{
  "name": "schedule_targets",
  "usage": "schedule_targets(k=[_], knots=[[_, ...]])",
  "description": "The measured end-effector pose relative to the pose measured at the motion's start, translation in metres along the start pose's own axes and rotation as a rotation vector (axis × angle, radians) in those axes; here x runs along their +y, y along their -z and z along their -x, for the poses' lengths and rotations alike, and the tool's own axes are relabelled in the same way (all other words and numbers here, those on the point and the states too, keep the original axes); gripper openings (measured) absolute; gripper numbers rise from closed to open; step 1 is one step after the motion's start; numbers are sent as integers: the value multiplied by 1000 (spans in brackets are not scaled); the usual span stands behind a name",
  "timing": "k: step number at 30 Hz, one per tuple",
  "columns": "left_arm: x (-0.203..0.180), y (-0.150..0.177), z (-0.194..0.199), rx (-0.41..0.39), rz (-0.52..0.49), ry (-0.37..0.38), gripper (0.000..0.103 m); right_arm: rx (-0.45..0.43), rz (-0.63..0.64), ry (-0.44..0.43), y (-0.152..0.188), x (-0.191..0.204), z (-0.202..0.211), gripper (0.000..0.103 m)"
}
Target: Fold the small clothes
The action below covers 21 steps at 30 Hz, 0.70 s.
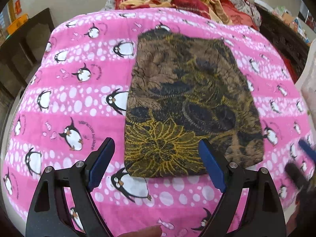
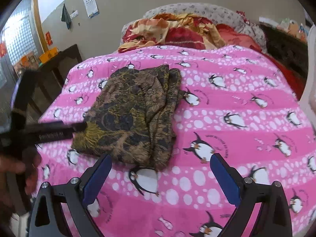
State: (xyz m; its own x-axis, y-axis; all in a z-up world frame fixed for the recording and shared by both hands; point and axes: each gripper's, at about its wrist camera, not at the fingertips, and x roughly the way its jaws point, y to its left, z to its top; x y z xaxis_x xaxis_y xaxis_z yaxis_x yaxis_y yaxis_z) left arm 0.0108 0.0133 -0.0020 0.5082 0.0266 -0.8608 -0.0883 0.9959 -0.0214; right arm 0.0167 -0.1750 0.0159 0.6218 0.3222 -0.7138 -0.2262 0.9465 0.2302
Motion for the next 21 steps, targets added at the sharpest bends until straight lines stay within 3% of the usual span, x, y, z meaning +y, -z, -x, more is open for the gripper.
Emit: schedule_targets(k=[5, 9, 11, 13, 15, 17, 21], knots=[[-2, -24, -21, -17, 2, 45, 87, -68, 54, 86, -39, 6, -36, 98], [4, -74, -25, -119, 9, 85, 87, -114, 59, 35, -85, 5, -66, 93], [8, -102, -35, -146, 26, 74, 87, -145, 88, 16, -107, 9, -80, 92], [10, -127, -49, -167, 35, 42, 87, -152, 113, 50, -121, 15, -94, 90], [9, -151, -69, -160, 37, 5, 87, -127, 107, 71, -137, 20, -118, 81], [8, -164, -85, -146, 37, -14, 87, -105, 87, 132, -148, 22, -137, 81], [10, -176, -120, -134, 71, -32, 87, -82, 5, 137, -163, 14, -167, 81]])
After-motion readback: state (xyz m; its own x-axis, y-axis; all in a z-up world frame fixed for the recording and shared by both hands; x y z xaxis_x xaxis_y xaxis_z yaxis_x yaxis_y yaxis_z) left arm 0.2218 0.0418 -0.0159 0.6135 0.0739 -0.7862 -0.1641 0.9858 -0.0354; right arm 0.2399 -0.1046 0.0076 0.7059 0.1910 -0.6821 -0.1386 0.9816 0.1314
